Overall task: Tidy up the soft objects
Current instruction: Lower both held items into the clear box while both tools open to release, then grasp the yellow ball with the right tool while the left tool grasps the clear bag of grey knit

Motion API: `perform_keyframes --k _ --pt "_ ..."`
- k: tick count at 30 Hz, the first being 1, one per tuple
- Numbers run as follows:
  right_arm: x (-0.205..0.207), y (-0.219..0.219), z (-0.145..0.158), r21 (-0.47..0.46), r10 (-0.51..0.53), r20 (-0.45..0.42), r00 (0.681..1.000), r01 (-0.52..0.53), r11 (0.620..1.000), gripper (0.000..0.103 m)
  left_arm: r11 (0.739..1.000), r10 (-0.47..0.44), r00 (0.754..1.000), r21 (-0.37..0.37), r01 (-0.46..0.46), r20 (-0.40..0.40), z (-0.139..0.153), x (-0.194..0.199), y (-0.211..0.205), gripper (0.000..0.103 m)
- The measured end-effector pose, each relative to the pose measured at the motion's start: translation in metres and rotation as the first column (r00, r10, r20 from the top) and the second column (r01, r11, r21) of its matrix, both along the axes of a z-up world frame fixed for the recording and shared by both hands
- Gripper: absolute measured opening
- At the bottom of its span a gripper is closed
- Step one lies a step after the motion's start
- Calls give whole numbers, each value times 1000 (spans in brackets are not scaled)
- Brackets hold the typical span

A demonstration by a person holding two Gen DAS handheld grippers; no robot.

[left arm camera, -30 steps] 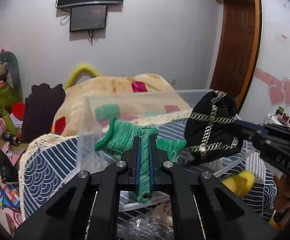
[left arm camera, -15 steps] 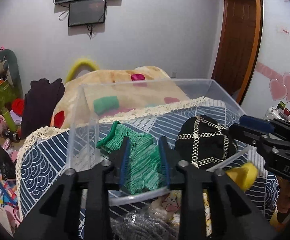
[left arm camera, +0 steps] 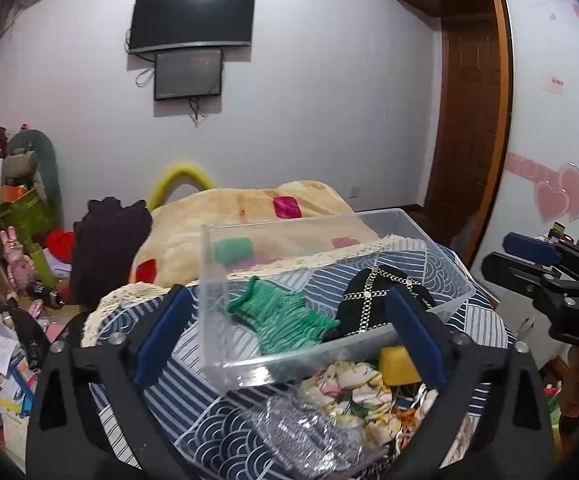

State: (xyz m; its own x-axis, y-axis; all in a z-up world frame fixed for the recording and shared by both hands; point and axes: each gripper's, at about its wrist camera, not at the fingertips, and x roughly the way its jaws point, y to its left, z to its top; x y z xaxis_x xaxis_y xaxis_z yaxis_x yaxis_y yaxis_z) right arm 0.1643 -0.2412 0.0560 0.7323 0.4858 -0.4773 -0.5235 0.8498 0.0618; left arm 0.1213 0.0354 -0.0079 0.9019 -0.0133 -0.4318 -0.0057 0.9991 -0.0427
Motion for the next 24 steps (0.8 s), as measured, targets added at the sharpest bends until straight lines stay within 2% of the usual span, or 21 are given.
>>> perform_keyframes --k 2,7,13,20,21,24 --pt "-4 -2 -3 5 1 4 1000 -1 1000 71 1000 2 1000 -9 -3 -4 -2 -7 3 102" --pt "-8 -7 -20 -13 -20 -20 1000 19 1000 72 1000 19 998 -16 -20 -59 -25 -14 8 102" --pt "-1 -18 -59 -37 -59 -122 991 55 998 72 998 5 986 -68 -17 -169 -64 -13 8 102" --pt "8 -24 -92 -52 -71 -216 974 61 997 71 995 -14 970 -104 -12 -242 -98 -11 3 102" --pt "9 -25 -95 -49 -65 -226 972 56 997 70 993 -20 970 -117 -9 -244 -101 -13 3 102" --pt "9 -26 -100 -45 -56 -248 967 46 998 55 990 -27 971 -142 -7 -237 -107 -17 3 98"
